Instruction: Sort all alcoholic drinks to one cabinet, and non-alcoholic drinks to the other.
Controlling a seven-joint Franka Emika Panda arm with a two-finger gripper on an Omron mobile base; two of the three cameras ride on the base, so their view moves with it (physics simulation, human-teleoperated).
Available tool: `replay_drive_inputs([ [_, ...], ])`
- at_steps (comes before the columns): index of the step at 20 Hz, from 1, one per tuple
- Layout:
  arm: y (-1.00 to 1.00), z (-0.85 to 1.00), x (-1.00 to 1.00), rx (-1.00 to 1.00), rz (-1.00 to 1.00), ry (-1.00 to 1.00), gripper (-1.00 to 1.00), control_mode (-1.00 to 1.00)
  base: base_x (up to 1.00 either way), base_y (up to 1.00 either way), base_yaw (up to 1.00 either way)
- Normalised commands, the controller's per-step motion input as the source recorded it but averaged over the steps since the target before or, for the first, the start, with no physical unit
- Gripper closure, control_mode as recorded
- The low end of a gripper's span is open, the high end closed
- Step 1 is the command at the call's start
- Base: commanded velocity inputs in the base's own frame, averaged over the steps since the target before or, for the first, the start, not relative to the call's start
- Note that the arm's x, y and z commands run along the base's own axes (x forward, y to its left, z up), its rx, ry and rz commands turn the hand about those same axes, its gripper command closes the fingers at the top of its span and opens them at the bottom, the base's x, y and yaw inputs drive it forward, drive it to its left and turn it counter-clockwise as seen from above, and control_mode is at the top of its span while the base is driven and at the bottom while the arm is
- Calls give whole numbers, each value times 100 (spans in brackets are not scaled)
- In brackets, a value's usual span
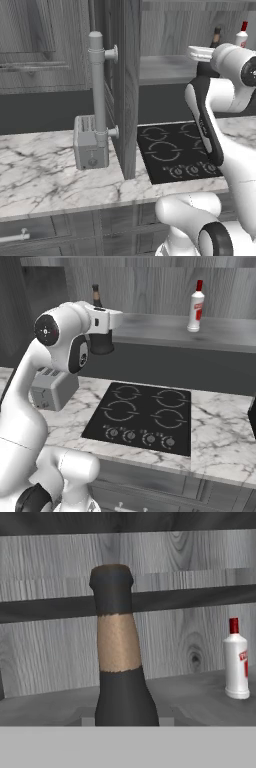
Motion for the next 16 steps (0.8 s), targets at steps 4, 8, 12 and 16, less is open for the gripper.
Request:
replay_drive_inputs([
  [4,0,5,26,0,0,0,100,-100,0,0,0],
  [8,0,4,27,0,0,0,100,-100,0,0,0],
  [12,0,4,27,0,0,0,100,-100,0,0,0],
  [16,0,4,27,0,0,0,100,-100,0,0,0],
])
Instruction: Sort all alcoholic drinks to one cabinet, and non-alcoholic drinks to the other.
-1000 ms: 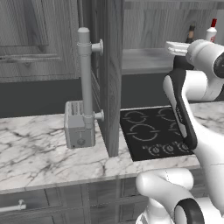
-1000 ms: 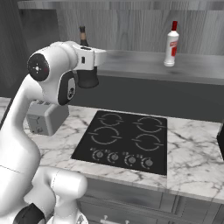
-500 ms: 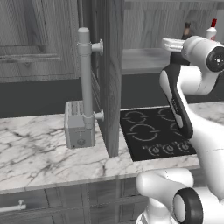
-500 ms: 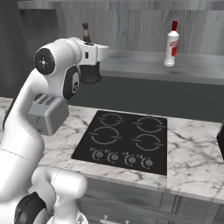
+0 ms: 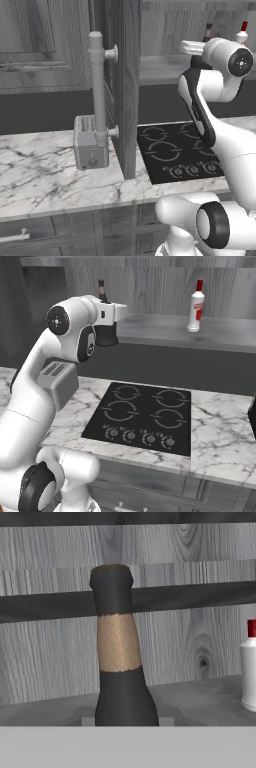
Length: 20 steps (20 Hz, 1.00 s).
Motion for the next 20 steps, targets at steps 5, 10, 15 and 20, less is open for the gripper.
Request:
replay_drive_inputs([
  [5,0,3,28,0,0,0,100,-100,0,0,0],
  [10,0,2,28,0,0,0,100,-100,0,0,0],
  [15,0,1,23,0,0,0,100,-100,0,0,0],
  [20,0,0,22,0,0,0,100,-100,0,0,0],
])
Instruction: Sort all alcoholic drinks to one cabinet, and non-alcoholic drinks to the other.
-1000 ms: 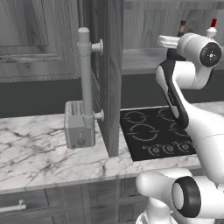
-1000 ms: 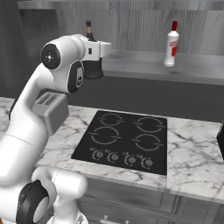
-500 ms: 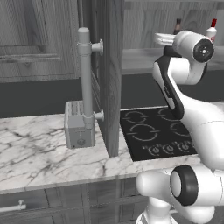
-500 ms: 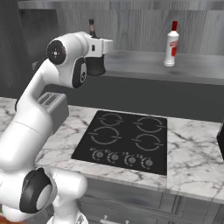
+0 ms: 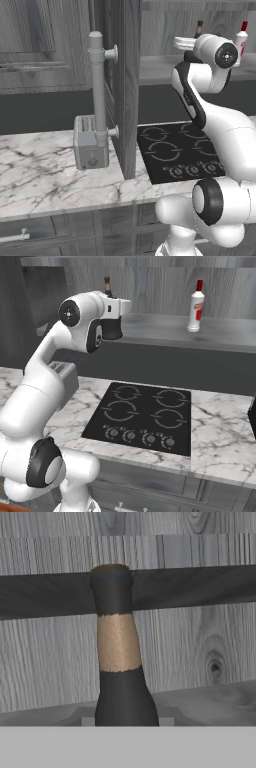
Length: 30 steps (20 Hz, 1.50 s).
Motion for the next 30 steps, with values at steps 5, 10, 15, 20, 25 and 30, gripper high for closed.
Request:
replay_drive_inputs([
  [5,0,0,21,0,0,0,100,-100,0,0,0],
  [10,-1,0,22,0,0,0,100,-100,0,0,0],
  [15,-2,0,20,0,0,0,100,-100,0,0,0],
  [20,-5,0,21,0,0,0,100,-100,0,0,0],
  [25,-8,0,21,0,0,0,100,-100,0,0,0],
  [30,-7,0,22,0,0,0,100,-100,0,0,0],
])
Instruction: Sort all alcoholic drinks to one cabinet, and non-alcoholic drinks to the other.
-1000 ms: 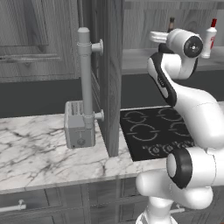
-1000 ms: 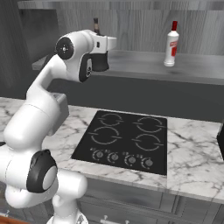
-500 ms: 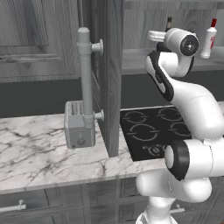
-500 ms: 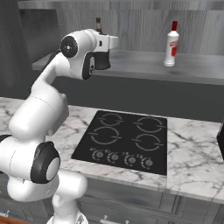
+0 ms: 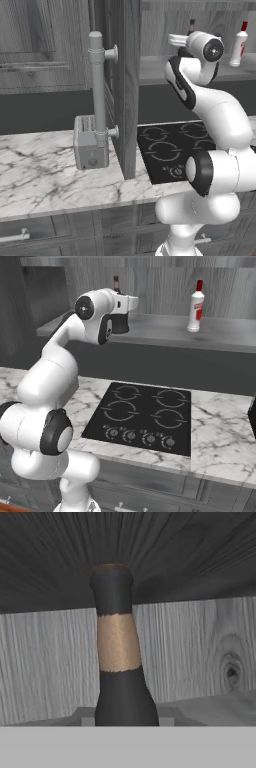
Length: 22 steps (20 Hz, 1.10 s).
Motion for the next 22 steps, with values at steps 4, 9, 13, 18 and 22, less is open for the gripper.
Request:
replay_drive_inputs([
  [4,-7,0,22,0,0,0,100,-100,0,0,0],
  [9,-6,0,22,0,0,0,100,-100,0,0,0],
  [13,-5,0,23,0,0,0,100,-100,0,0,0],
  [18,-5,0,23,0,0,0,100,-100,0,0,0],
  [22,-5,0,22,0,0,0,100,-100,0,0,0],
])
